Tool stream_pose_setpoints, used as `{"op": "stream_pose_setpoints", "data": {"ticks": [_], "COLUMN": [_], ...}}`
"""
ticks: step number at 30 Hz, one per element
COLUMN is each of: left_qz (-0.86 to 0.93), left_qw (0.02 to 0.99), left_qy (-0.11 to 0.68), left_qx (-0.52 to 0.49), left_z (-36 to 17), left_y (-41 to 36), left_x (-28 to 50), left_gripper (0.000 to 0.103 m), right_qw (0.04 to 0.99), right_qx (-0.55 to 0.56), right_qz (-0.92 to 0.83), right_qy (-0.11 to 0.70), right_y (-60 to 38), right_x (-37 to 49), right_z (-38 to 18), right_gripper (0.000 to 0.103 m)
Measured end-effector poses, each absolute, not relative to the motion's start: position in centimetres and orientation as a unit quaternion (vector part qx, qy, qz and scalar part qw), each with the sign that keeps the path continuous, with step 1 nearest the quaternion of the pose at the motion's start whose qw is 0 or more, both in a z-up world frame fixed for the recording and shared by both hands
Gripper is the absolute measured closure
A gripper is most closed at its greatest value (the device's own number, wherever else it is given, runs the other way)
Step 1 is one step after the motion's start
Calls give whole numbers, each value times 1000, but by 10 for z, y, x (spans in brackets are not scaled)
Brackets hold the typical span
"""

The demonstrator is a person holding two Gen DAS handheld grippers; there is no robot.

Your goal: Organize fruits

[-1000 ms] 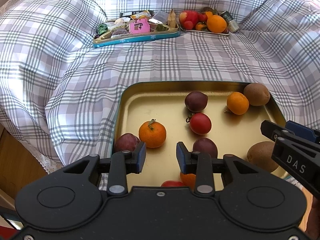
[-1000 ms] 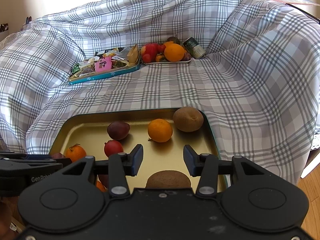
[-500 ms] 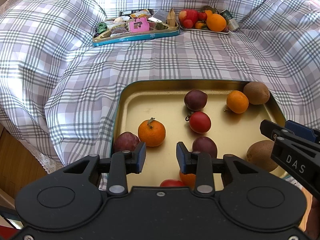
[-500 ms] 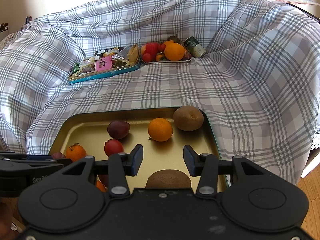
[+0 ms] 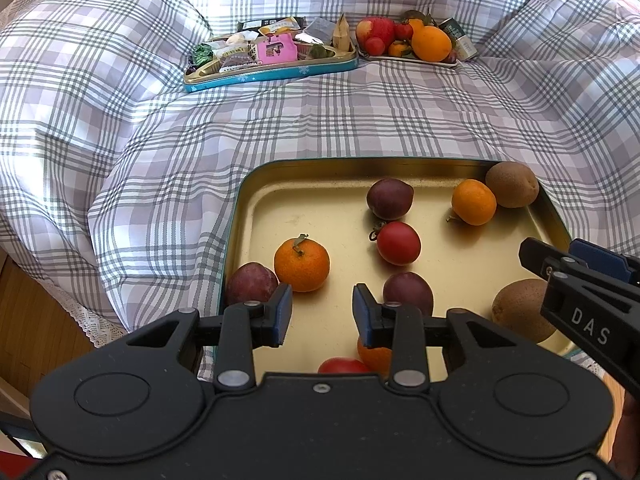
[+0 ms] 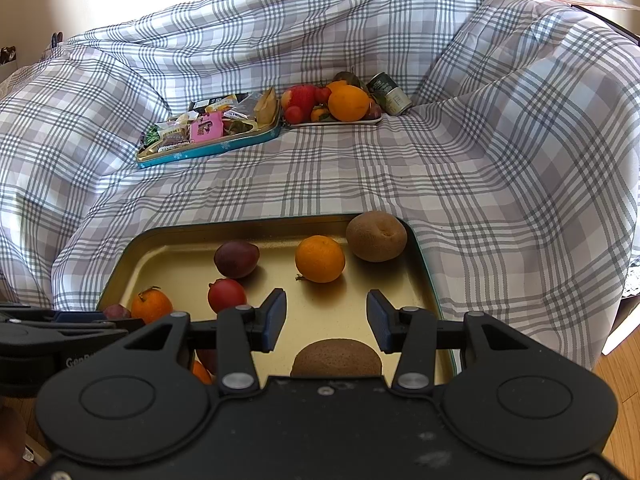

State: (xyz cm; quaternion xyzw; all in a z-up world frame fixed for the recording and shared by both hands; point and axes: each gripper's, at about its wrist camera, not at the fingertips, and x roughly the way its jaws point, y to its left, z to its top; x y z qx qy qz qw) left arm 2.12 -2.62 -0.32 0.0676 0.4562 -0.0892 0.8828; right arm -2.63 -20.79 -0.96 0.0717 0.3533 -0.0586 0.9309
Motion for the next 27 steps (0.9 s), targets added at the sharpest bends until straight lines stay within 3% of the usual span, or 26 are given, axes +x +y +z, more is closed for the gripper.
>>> {"op": "stream_pose_setpoints", "data": {"ticks": [27], "left_qz": [-95], "left_qw": [880], "left_qy": [459], "left_qx": [72], "left_z": [-3], "left_y": [-29], "left_x": [22], "left_gripper": [59], "right_qw": [930], "right_qx": [73], "right_qz": [-60], "right_qy": [354], "right_y": [-207], "right_x": [-28], "right_z": [-12], "right_gripper": [55]}}
